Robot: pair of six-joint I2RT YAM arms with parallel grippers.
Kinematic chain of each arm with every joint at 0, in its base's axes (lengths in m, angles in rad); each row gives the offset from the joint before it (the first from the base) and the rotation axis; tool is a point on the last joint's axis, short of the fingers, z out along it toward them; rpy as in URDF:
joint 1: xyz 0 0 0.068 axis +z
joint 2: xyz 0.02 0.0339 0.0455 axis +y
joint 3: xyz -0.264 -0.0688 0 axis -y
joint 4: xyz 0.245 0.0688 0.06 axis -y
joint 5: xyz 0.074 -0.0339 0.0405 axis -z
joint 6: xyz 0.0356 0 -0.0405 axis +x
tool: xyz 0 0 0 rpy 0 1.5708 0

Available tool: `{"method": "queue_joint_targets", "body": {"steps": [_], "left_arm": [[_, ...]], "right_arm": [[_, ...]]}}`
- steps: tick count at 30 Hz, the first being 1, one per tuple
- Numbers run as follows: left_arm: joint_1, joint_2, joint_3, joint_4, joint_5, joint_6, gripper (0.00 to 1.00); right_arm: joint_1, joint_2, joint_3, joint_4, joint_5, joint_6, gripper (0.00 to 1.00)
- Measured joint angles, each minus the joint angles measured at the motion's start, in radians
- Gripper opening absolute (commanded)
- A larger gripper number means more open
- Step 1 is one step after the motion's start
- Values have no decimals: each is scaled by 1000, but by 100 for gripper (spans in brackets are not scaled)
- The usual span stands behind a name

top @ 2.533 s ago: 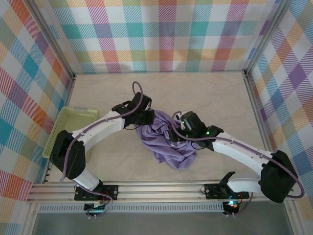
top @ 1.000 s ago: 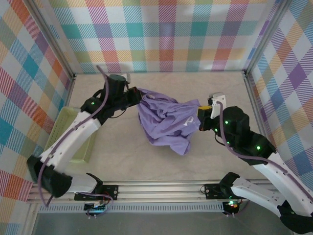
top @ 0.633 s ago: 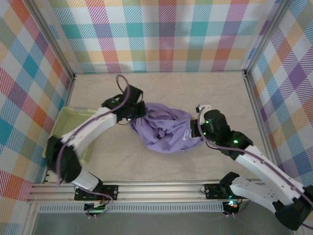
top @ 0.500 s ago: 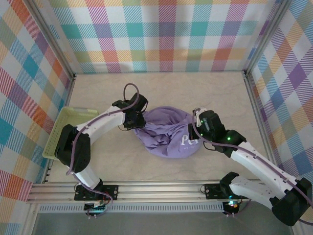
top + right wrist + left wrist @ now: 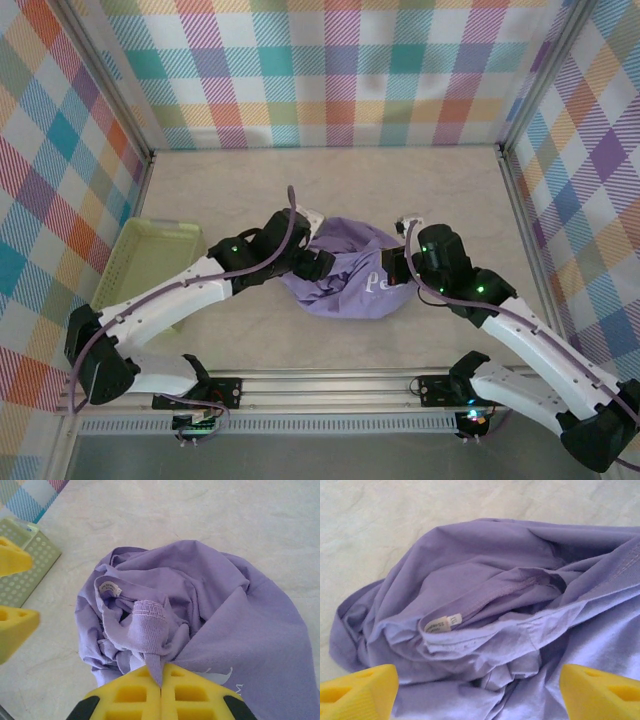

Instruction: Fold the inside-out t-shirt

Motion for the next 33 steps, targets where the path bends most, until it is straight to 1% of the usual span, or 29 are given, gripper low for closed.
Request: {"method": "queue_joint_targets", "body": {"steps": [5,8,9,12,13,14,16,19,20,22,26,29,33], "left_arm": [[0,128,9,60,68,96,86],[0,195,22,66,127,153,85],[0,216,30,69,142,168,83],[0,269,61,74,156,198,73],[0,281,69,78,156,205,66],[0,289,74,82,154,208,56],[0,290,75,88,145,211,42],[0,290,75,105,126,212,13],[0,290,75,110,117,209,7],[0,289,75,114,97,201,0],[0,276,80,106,89,177,0],[-1,247,101,92,111,143,0],[-1,132,106,109,152,72,0]], "right_arm": [[0,-14,0,0,-28,-4,0],[0,-19,0,-1,-36,-9,0],[0,-19,0,-1,-36,-11,0],[-1,-22,0,-3,-35,-15,0],[-4,-23,0,-4,-32,-16,0],[-8,-23,0,-5,-29,-19,0],[-17,-22,0,-8,-24,-19,0],[-39,-13,0,-10,-16,-20,0],[-48,-9,0,-12,-16,-20,0],[-68,0,1,-17,-13,-20,0],[-115,35,31,-39,-13,-20,0],[-164,78,69,-40,-18,-20,0],[-246,201,127,-6,-27,-24,1]]}}
